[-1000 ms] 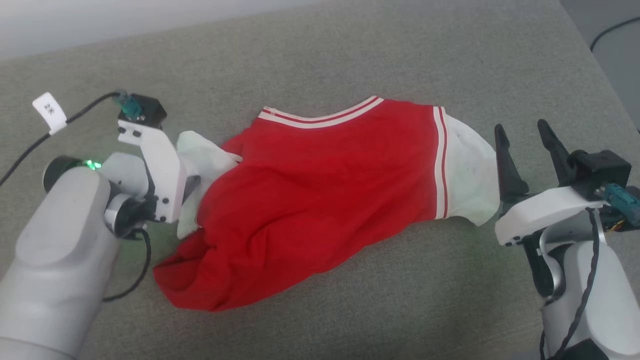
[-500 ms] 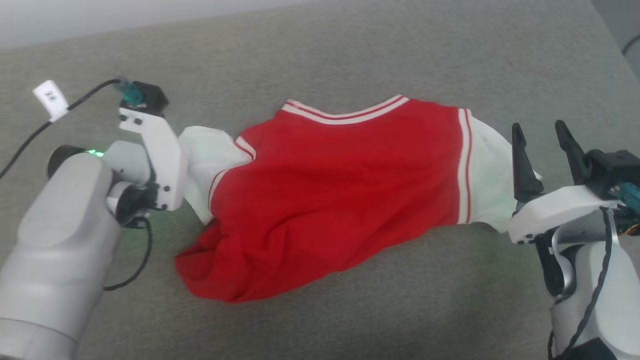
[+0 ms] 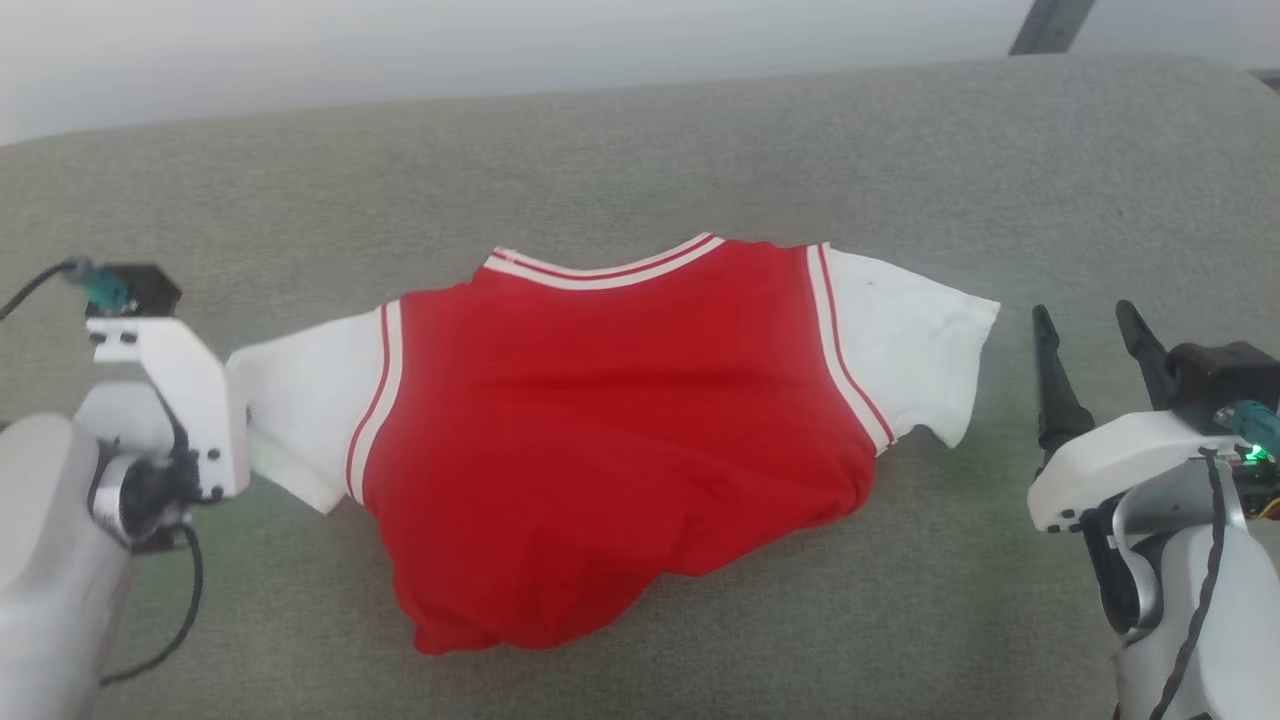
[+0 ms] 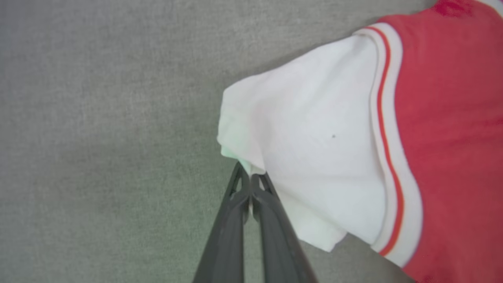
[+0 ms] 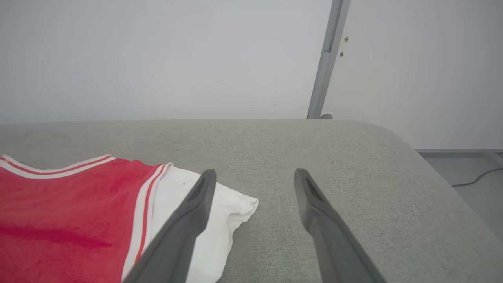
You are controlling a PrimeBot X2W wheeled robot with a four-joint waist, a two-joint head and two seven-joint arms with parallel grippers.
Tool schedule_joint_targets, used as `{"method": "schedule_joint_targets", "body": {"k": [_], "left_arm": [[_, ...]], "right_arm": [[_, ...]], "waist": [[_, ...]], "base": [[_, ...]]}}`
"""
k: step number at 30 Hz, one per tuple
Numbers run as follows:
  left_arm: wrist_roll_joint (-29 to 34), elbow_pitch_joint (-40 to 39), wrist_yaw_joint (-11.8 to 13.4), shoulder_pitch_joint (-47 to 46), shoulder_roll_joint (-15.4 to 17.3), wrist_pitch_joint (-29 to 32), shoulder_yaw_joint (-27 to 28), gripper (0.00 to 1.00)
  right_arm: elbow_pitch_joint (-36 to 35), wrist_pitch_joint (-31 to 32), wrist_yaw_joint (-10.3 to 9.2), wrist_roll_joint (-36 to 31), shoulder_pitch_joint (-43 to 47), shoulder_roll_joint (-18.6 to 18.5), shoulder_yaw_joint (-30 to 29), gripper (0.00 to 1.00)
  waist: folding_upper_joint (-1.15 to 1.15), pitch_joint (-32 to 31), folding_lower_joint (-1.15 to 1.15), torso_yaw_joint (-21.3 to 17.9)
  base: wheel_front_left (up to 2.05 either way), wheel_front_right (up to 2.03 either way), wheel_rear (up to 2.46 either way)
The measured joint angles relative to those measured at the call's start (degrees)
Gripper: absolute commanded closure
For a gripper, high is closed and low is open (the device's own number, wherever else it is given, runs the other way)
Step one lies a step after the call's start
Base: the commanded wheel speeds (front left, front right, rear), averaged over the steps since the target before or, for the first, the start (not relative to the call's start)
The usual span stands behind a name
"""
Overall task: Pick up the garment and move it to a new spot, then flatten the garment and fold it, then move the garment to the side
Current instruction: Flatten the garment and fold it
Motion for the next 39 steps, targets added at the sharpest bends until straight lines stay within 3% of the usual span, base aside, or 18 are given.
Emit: {"method": "schedule_joint_targets", "body": {"k": [7, 8, 9, 10, 15, 23, 31, 32, 39], "left_arm": [[-2.4, 0.8, 1.2, 5.0, 0.4, -0.7, 1.5, 1.00], [-2.5, 1.3, 1.3, 5.0, 0.2, -0.8, 1.5, 0.79], [-2.4, 1.7, 1.1, 5.0, 0.0, -1.3, 1.2, 0.26], [-2.5, 2.6, 1.0, 4.9, -0.3, -1.7, 1.4, 0.00], [-1.9, 3.3, 0.4, 1.9, 0.1, -1.1, 0.5, 0.00], [1.3, 4.0, 0.0, -2.9, 1.2, 5.2, -3.4, 0.00], [0.9, 9.1, -0.5, -5.4, -0.4, 6.2, -4.0, 0.00], [0.6, 9.5, -1.0, -5.8, -0.6, 6.0, -3.8, 1.00], [-0.1, 11.7, -3.2, -8.3, -2.4, 3.6, -4.5, 1.00]], "right_arm": [[-0.8, 1.3, 0.00, 0.5, 0.6, -0.3, 1.1, 0.00], [-0.9, 1.6, 0.00, 0.5, 0.6, -0.4, 1.3, 0.00], [-1.0, 1.6, 0.00, 0.5, 0.6, -0.5, 1.5, 0.00], [-1.3, 2.0, 0.00, 0.5, 0.6, -0.7, 1.8, 0.00], [-2.1, 2.4, 0.00, 0.7, 0.4, -1.4, 2.2, 0.00], [-3.9, 3.5, 0.00, 1.3, -0.1, -2.1, 2.6, 0.00], [-5.1, 6.2, 0.00, 2.6, -1.0, -2.6, 3.8, 0.00], [-5.1, 6.9, 0.00, 3.2, -1.3, -2.6, 4.0, 0.00], [-1.4, 16.4, 0.00, 7.5, -5.4, -4.3, 5.6, 0.00]], "waist": [[0.00, -0.9, 0.00, 1.2], [0.00, -0.9, 0.00, 1.3], [0.00, -1.0, 0.00, 1.3], [0.00, -1.2, 0.00, 1.3], [0.00, -1.5, 0.00, 1.3], [0.00, 0.0, 0.00, 1.2], [0.00, 3.0, 0.00, 0.8], [0.00, 3.4, 0.00, 0.8], [0.00, 4.9, 0.00, 1.6]], "base": [[0.00, 0.00, 0.00], [0.00, 0.00, 0.00], [0.00, 0.00, 0.00], [0.00, 0.00, 0.00], [0.00, 0.00, 0.00], [0.00, 0.00, 0.00], [0.00, 0.00, 0.00], [0.00, 0.00, 0.00], [0.00, 0.00, 0.00]]}}
